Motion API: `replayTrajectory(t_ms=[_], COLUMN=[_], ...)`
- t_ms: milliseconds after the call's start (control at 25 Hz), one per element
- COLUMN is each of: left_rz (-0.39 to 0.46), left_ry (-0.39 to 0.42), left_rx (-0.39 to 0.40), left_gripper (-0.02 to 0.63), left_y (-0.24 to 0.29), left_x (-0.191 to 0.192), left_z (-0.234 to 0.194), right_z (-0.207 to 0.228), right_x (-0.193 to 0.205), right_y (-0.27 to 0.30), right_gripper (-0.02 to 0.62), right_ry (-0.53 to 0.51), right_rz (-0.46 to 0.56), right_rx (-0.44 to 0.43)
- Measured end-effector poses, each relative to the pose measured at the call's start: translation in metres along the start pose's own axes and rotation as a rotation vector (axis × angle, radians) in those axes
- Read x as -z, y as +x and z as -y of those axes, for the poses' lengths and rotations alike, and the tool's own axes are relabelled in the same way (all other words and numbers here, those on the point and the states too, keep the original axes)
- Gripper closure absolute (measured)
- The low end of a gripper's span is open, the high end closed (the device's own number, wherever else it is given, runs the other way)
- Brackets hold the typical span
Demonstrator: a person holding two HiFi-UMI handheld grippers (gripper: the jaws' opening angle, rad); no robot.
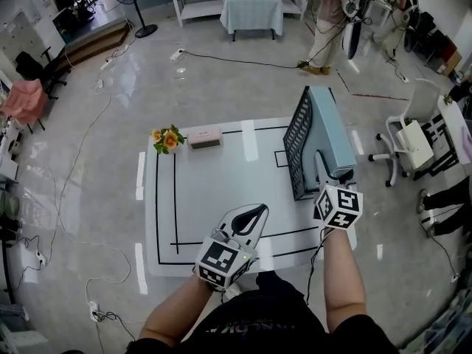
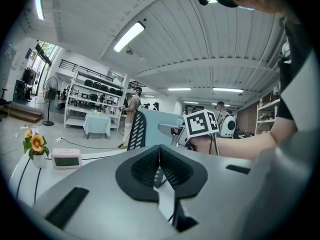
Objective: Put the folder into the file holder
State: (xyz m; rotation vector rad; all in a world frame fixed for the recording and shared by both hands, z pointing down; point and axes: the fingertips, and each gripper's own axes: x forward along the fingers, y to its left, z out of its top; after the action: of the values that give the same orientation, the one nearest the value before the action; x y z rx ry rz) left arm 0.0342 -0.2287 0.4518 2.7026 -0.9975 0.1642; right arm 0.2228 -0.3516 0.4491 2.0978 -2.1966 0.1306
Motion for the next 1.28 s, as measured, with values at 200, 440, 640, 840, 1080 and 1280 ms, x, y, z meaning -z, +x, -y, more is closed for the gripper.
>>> replayTrajectory(t_ms=[200,440,640,840,1080,1280], left_rz=[0.008,0.036,0.049,0.055,0.084,0.085], left_ry=[0.011,0.015,0.031,0.02,0.032,0.048], left_rx=[-0.017,-0.034,-0.032,-0.05,-0.079,-0.098], left_gripper=[0.584,0.573,0.565,0.566,0.566,0.569], left_y=[-0.008,-0.023,-0.04,-0.065,-0.103,-0.136], left_x=[0.001,-0.002,0.0,0.005,0.003,0.01], left_z=[0.007,0.02,0.034,0.041,0.046,0.051], right_z=[-0.001,-0.002,-0.006,-0.033,-0.082,-0.126], right_x=[0.0,-0.003,-0.013,-0.028,-0.04,-0.037], right_y=[-0.018,-0.053,-0.093,-0.138,-0.18,-0.213], right_gripper=[0.291,0.291,0.291,0.291,0.293,0.31], right_ry=[-0.028,-0.098,-0.117,-0.122,-0.128,-0.15], right_rz=[-0.004,-0.001,0.02,0.063,0.111,0.119], right_rx=[-0.015,-0.018,-0.035,-0.103,-0.213,-0.302])
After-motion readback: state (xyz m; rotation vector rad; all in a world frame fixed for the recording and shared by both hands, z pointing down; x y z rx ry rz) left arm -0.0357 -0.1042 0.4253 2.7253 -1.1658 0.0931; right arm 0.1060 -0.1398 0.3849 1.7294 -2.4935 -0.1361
